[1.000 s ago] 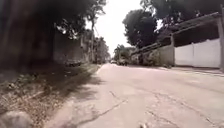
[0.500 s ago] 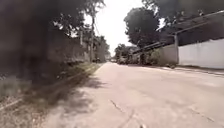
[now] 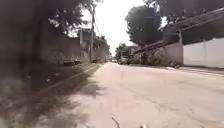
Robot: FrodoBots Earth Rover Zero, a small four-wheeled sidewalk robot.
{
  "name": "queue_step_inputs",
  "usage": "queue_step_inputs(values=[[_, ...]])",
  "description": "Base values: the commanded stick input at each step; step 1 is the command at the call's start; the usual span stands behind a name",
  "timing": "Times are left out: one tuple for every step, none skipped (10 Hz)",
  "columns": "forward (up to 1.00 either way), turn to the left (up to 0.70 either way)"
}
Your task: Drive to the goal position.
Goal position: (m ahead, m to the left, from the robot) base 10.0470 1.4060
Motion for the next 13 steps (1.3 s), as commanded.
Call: queue_step_inputs(values=[[1.00,0.00],[1.00,0.00],[1.00,0.00],[1.00,0.00],[1.00,0.00],[1.00,-0.04],[1.00,-0.23],[1.00,-0.34],[1.00,-0.28],[1.00,0.00],[1.00,0.00],[1.00,0.00],[1.00,0.00]])
